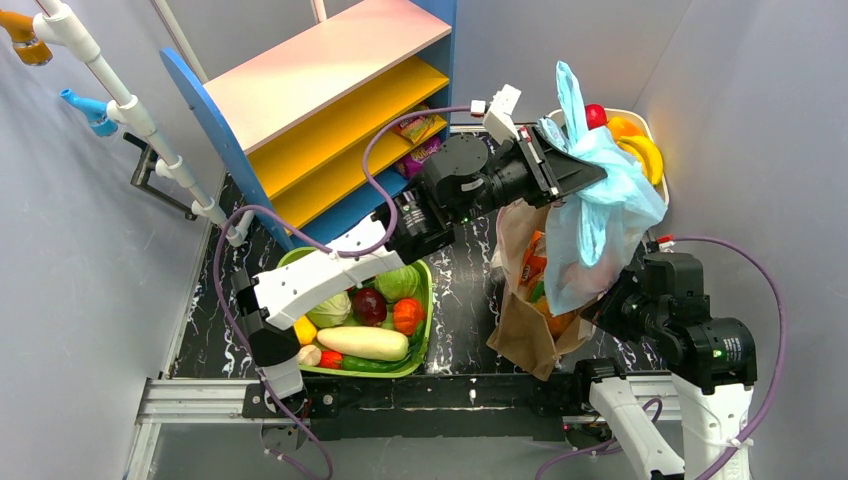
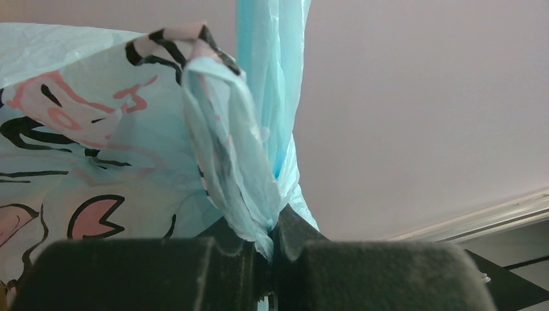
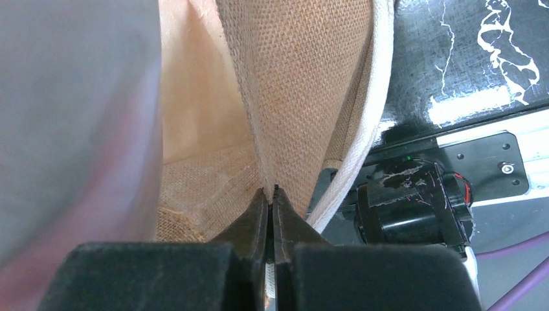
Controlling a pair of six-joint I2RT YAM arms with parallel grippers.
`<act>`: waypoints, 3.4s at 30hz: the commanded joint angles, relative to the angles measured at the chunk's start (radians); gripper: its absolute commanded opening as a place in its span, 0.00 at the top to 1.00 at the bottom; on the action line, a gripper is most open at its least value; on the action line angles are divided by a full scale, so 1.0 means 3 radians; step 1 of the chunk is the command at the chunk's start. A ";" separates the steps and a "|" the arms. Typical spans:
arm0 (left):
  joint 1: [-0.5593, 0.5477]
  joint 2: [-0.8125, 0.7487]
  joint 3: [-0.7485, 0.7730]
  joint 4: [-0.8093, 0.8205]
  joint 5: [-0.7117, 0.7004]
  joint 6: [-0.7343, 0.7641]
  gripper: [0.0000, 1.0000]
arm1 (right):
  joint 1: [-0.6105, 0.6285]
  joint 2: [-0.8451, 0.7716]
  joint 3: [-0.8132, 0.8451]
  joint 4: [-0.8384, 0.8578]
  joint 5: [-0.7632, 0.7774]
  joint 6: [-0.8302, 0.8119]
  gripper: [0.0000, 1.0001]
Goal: Place the food into the grocery bag and tie it
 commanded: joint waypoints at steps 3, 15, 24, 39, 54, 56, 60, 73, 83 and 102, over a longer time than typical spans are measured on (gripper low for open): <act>-0.0128 -0.0076 -0.0155 0.1012 -0.0268 0.0309 1.00 | 0.0023 -0.0031 0.0153 -0.0178 0.0007 0.0064 0.99; -0.0276 -0.0766 -0.1928 0.1423 -0.0416 0.0078 1.00 | 0.0023 -0.0028 0.0187 -0.0169 0.0143 0.0082 0.99; -0.0482 -0.0971 -0.1948 0.0722 -0.0371 0.0073 1.00 | 0.0023 -0.0014 0.0183 -0.0151 0.0209 0.0063 0.99; -0.0672 -0.1048 -0.1556 -0.1152 -0.0938 0.0051 1.00 | 0.0023 0.0030 0.0414 -0.0120 0.0435 -0.0210 0.99; -0.0580 -0.0162 -0.0485 -0.1700 -0.0584 0.0386 1.00 | 0.0023 -0.0138 0.0226 -0.0115 0.0167 -0.0279 0.99; -0.0511 -0.0049 -0.0367 -0.1725 -0.0549 0.0422 1.00 | 0.0023 -0.0176 0.0184 -0.0136 0.0153 -0.0284 0.99; -0.0351 0.0225 -0.0117 -0.1853 -0.0351 0.0422 1.00 | 0.0023 -0.0247 0.0161 -0.0157 0.0111 -0.0318 0.99; -0.0197 0.1223 0.0876 -0.2199 -0.0095 0.0635 1.00 | 0.0023 -0.0374 0.0124 -0.0136 -0.0275 -0.0597 0.99; -0.0196 0.1429 0.0603 -0.2328 0.0259 0.0639 1.00 | 0.0023 -0.0439 -0.0010 -0.0207 -0.0362 -0.0674 0.99; -0.0145 0.1414 0.1112 -0.2808 0.0705 0.1153 0.70 | 0.0023 -0.0560 -0.0049 -0.0333 -0.0216 -0.0622 0.99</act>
